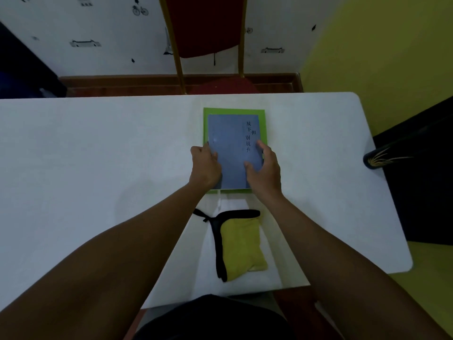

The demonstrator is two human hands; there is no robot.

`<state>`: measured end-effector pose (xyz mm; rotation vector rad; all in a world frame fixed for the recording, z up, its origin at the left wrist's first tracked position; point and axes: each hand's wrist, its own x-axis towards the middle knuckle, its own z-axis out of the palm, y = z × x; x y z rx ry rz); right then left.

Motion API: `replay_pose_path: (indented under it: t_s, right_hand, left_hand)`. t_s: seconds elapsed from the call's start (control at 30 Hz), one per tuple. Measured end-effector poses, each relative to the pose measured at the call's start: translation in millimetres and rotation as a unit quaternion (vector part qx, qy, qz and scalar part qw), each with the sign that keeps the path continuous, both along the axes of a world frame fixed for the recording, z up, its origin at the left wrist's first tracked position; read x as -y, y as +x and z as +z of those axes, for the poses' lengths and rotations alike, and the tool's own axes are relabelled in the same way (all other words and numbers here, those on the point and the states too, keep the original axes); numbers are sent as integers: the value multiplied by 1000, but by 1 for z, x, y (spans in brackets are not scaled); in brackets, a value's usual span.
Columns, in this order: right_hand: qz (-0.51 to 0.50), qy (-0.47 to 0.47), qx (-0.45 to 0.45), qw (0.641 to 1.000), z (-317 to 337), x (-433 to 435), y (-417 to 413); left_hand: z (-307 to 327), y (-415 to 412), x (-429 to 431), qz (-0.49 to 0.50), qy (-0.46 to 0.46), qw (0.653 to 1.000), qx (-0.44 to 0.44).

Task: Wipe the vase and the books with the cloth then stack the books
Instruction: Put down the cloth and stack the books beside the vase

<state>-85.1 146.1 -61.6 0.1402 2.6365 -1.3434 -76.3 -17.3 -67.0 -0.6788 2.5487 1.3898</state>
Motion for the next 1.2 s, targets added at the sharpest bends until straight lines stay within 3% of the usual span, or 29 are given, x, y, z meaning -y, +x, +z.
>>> replay_pose_path:
  t_s: [0.17,0.5,0.6,0.67,0.87,1.03,1.2]
  right_hand:
    - [4,19,29,999,-11,-8,-7]
    - [-42,-45,52,997,-17,-14,-17]
    - [-42,-49,56,996,-17,-19,-18]
    - [-60,-17,53,997,-19,-21,-19]
    - [-88,11,165,982,-32,-23,-30]
    - [-110,-41,201,973,-25,-29,-38]
    - [-114,-113,214,964,-16,-36,-37]
  left_hand:
    - [-12,-3,-4,-3,-43,999,-12]
    - [-16,-9,-3,11,-7,1000,3]
    - [-16,-8,3,-5,-76,997,11]
    - [-16,-7,8,34,-94,995,23]
    - [-6,-15,-1,153,73,984,58]
    - [-6,-29,4,280,162,939,119]
    - [-4,-35,9,284,250,916,131]
